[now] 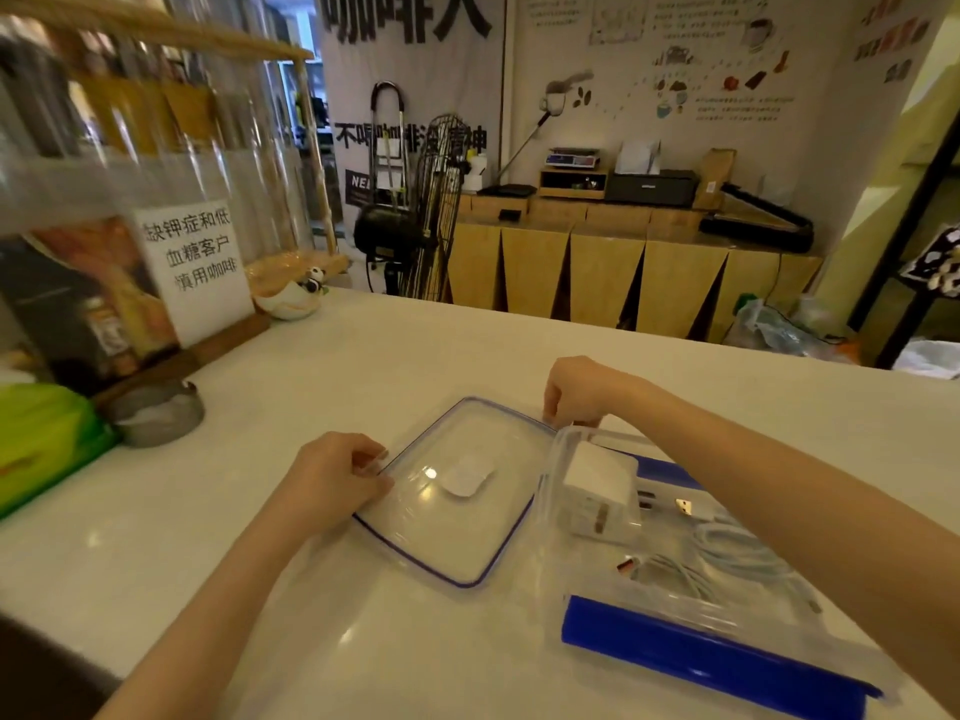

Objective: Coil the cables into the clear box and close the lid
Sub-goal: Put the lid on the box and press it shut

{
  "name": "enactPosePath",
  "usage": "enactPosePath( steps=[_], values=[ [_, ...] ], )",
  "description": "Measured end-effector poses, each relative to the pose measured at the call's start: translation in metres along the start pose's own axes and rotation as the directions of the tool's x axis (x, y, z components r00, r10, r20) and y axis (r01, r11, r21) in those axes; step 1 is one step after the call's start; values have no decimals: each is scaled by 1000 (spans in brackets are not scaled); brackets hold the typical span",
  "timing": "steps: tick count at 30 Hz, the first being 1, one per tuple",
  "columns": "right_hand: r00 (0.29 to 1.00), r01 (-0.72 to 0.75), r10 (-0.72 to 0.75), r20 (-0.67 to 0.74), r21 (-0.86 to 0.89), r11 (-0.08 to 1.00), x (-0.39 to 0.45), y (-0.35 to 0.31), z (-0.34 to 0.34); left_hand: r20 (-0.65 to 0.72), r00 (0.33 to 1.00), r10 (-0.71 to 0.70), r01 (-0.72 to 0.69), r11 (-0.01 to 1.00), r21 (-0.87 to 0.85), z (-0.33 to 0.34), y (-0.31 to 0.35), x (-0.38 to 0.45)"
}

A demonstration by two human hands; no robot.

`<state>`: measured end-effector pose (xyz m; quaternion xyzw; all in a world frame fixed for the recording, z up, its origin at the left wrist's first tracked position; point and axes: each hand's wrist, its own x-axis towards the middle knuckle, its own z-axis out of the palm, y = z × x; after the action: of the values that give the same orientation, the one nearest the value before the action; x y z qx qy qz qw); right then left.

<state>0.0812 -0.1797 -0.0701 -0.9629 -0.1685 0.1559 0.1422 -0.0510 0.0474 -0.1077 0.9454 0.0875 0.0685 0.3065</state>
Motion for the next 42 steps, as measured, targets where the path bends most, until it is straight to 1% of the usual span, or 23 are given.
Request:
enactPosePath(
  steps=[2, 4, 5, 7, 9, 10, 11, 13, 15, 17, 19, 20, 21, 22, 23, 25, 27, 29, 31, 33, 37, 39, 42],
  values=[
    [997, 3, 1, -73, 61, 998, -3, 1, -5, -43, 999, 8, -15, 986, -165, -8, 5, 1],
    [983, 34, -5, -185, 150, 988, -10, 2, -14, -100, 995, 29, -67, 913, -402, -18, 14, -1],
    [965, 65, -17, -262, 174, 983, -15, 3, -19, -129, 991, 43, -102, 866, -490, -23, 20, -2],
    [904, 134, -46, -425, 180, 975, -28, 4, -26, -142, 989, 46, -128, 753, -646, -31, 33, 1],
    [814, 190, -60, -578, 167, 967, -43, 6, -32, -70, 997, 32, -75, 626, -776, -37, 47, 4],
    [767, 214, -54, -640, 175, 961, -51, 8, -34, -54, 997, 56, -77, 611, -788, -39, 55, 4],
    [725, 240, -43, -687, 194, 951, -60, 12, -37, -64, 992, 105, -116, 625, -772, -40, 63, 3],
    [651, 293, -9, -759, 241, 925, -79, 22, -42, -138, 959, 249, -270, 640, -720, -40, 80, -5],
    [597, 329, 35, -802, 284, 900, -101, 36, -45, -208, 889, 409, -440, 630, -640, -40, 98, -17],
    [568, 378, 83, -819, 349, 857, -125, 51, -44, -198, 800, 566, -569, 613, -548, -38, 114, -27],
    [579, 430, 151, -801, 457, 778, -149, 62, -39, -141, 713, 687, -654, 577, -489, -33, 127, -35],
    [593, 475, 200, -780, 539, 695, -161, 67, -36, -111, 679, 726, -678, 561, -476, -28, 131, -38],
    [612, 517, 267, -744, 632, 577, -172, 72, -32, -80, 658, 749, -690, 557, -463, -23, 135, -41],
    [626, 527, 332, -706, 696, 487, -183, 77, -28, -55, 634, 771, -713, 556, -426, -16, 137, -43],
    [633, 518, 344, -694, 709, 478, -194, 81, -22, -38, 596, 802, -755, 544, -367, -9, 138, -46],
    [630, 433, 357, -689, 694, 574, -209, 89, -7, 8, 498, 867, -844, 487, -227, 7, 135, -52],
    [648, 407, 384, -658, 725, 556, -218, 95, 9, 78, 411, 908, -903, 417, -100, 21, 130, -60],
    [661, 365, 408, -630, 745, 558, -223, 102, 26, 147, 359, 922, -929, 368, -37, 29, 126, -66],
    [648, 346, 439, -622, 754, 558, -225, 106, 39, 180, 345, 921, -932, 359, -45, 33, 122, -68],
    [639, 347, 445, -627, 752, 560, -225, 107, 46, 174, 343, 923, -928, 361, -89, 36, 118, -68],
    [657, 382, 420, -626, 757, 530, -225, 105, 51, 131, 389, 912, -901, 406, -152, 43, 108, -66],
    [671, 378, 406, -621, 757, 533, -222, 104, 53, 117, 414, 903, -889, 428, -162, 45, 102, -67],
    [670, 366, 409, -619, 755, 544, -219, 103, 54, 107, 433, 895, -880, 445, -164, 49, 98, -69]
  ],
)
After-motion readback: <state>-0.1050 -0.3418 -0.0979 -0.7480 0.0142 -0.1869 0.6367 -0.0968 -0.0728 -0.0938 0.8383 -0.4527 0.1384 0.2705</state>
